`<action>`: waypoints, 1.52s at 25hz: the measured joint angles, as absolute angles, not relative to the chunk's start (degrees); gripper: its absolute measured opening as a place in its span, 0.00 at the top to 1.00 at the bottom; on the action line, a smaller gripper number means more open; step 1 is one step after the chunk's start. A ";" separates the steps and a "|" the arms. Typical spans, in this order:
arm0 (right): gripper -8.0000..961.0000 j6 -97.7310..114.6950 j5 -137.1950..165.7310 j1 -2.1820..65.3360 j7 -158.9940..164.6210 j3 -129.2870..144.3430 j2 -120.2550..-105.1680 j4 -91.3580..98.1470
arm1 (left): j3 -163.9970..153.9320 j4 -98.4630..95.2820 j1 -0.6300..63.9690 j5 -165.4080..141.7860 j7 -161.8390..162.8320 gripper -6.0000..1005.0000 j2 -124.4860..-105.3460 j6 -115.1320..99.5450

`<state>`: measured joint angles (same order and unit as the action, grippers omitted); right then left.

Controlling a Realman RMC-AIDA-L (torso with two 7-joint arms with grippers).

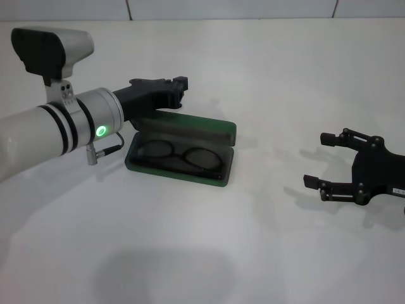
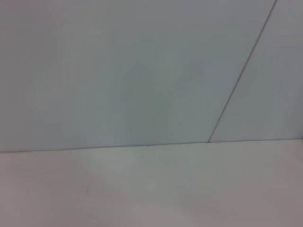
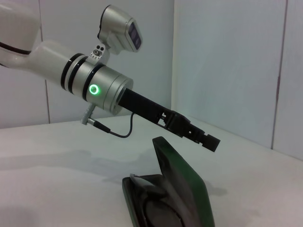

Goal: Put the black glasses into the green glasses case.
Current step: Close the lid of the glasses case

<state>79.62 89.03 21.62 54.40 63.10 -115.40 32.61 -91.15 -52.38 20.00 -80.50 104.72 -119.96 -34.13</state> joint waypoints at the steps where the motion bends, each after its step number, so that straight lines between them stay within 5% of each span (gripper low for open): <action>1: 0.08 79.58 89.03 21.62 54.40 63.11 -115.40 32.61 | -91.16 -52.37 19.99 -80.57 104.75 0.99 -119.95 -34.15; 38: 0.08 79.61 89.03 22.09 54.40 63.10 -115.40 32.61 | -90.80 -50.90 19.08 -82.09 105.14 0.99 -119.16 -37.60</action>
